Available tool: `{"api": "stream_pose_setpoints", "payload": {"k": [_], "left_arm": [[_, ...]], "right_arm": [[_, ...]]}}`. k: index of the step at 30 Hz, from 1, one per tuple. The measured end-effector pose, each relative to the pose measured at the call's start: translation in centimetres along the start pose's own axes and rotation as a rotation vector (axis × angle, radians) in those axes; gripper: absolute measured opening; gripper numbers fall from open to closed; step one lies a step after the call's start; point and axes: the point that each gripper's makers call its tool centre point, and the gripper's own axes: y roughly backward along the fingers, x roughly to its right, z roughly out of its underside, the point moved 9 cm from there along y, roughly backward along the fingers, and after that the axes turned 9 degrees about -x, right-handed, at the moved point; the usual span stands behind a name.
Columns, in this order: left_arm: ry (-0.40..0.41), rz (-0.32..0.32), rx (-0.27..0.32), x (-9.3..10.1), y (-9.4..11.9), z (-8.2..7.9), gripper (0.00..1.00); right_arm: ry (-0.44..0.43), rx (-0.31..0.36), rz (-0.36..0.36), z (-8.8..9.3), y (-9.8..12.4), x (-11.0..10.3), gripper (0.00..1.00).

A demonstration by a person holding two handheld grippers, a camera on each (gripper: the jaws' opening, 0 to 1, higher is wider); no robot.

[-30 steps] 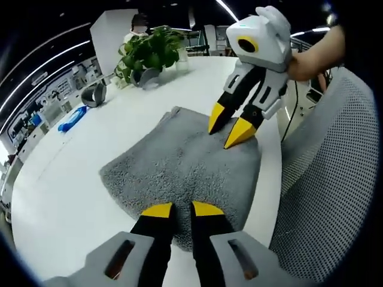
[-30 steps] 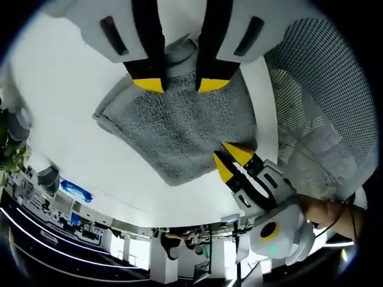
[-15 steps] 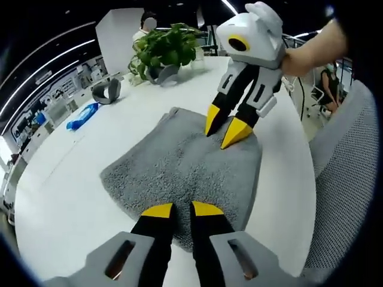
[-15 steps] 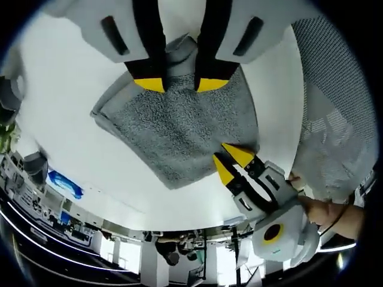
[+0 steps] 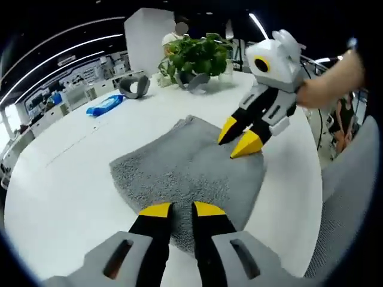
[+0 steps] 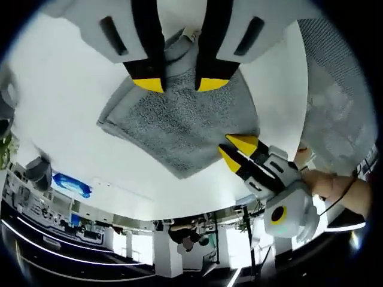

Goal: Fold the towel on the table until its edges align and the towel forms a compact rectangular stack.

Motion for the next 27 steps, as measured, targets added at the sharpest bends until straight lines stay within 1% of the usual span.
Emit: {"api": "stream_pose_setpoints", "payload": {"k": [1,2,3,4,5,6,7,8,9,10,11,12,13,14,15,16,17,18,19,20,21,22,23,24,25,26,27], "left_arm": [[0.028,-0.003,0.035,0.1,0.6,-0.2,0.21],[0.034,-0.003,0.054,0.1,0.9,-0.2,0.26],[0.083,0.010,0.116,0.3,1.9,-0.4,0.31],[0.114,0.022,0.149,0.5,2.5,-0.5,0.37],[0.143,0.040,0.205,0.8,3.6,-0.7,0.47],[0.158,0.041,0.227,1.0,4.4,-0.7,0.53],[0.158,0.035,0.242,1.1,5.1,-0.7,0.58],[0.142,0.023,0.274,1.4,6.4,-0.7,0.65],[0.131,0.008,0.296,1.7,7.4,-0.6,0.70],[0.117,-0.003,0.319,2.1,8.7,-0.5,0.76],[0.110,-0.014,0.343,2.3,9.7,-0.4,0.84],[0.096,-0.042,0.364,2.7,11.1,-0.1,0.89],[0.088,-0.068,0.378,2.8,11.9,0.1,0.95],[0.070,-0.104,0.393,3.2,13.3,0.5,0.98],[0.054,-0.120,0.387,3.6,14.3,1.0,1.00],[0.059,-0.148,0.399,3.8,15.2,1.3,0.99],[0.068,-0.169,0.398,4.2,16.1,2.0,0.99],[0.065,-0.177,0.388,4.5,16.7,2.5,0.99],[0.051,-0.225,0.363,4.6,17.7,3.4,0.99],[0.050,-0.257,0.355,4.6,18.2,3.6,0.99],[0.052,-0.303,0.343,4.5,18.8,3.6,0.99],[0.031,-0.323,0.341,4.5,19.2,3.4,0.99],[-0.008,-0.374,0.326,4.6,19.8,3.1,0.99],[-0.042,-0.409,0.313,4.7,20.0,3.1,0.99],[-0.080,-0.434,0.308,4.9,20.1,3.1,0.99],[-0.102,-0.447,0.309,5.1,19.9,3.3,0.99],[-0.100,-0.456,0.312,5.1,19.9,3.4,0.99]], "right_arm": [[-0.012,0.035,0.011,0.0,0.6,-0.1,0.28],[-0.021,0.072,0.023,-0.1,1.1,-0.3,0.36],[-0.013,0.143,0.032,-0.2,2.0,-0.7,0.44],[0.000,0.182,0.026,-0.2,2.5,-1.2,0.54],[-0.019,0.211,0.030,0.0,3.2,-1.8,0.67],[-0.033,0.225,0.041,0.3,3.7,-2.2,0.75],[-0.038,0.232,0.045,0.4,4.0,-2.4,0.79],[-0.046,0.248,0.050,0.9,5.1,-3.3,0.82],[-0.046,0.247,0.052,1.1,5.4,-3.5,0.83],[-0.048,0.249,0.062,1.5,6.2,-4.2,0.84],[-0.046,0.254,0.072,1.8,6.8,-4.8,0.87],[-0.038,0.262,0.085,2.2,7.5,-5.4,0.91],[-0.035,0.268,0.099,2.5,8.0,-5.8,0.96],[-0.025,0.273,0.122,2.9,8.7,-6.4,0.99],[-0.020,0.272,0.130,3.2,9.3,-6.8,0.98],[-0.014,0.276,0.155,3.5,9.9,-7.0,0.99],[-0.008,0.287,0.161,3.8,10.5,-7.6,0.99],[0.001,0.295,0.172,4.0,11.0,-7.9,0.99],[0.002,0.294,0.174,4.3,11.7,-8.5,0.99],[0.006,0.294,0.177,4.4,12.0,-8.8,0.99],[0.014,0.298,0.180,4.4,12.4,-9.2,0.99],[0.020,0.304,0.181,4.4,12.8,-9.6,0.99],[0.021,0.310,0.182,4.4,13.1,-9.9,0.99],[0.018,0.330,0.184,4.2,13.5,-10.4,0.99],[0.016,0.352,0.179,4.1,13.7,-10.9,0.99],[0.013,0.365,0.179,4.1,13.8,-11.2,0.99],[0.012,0.365,0.178,4.1,13.8,-11.3,0.99]]}}
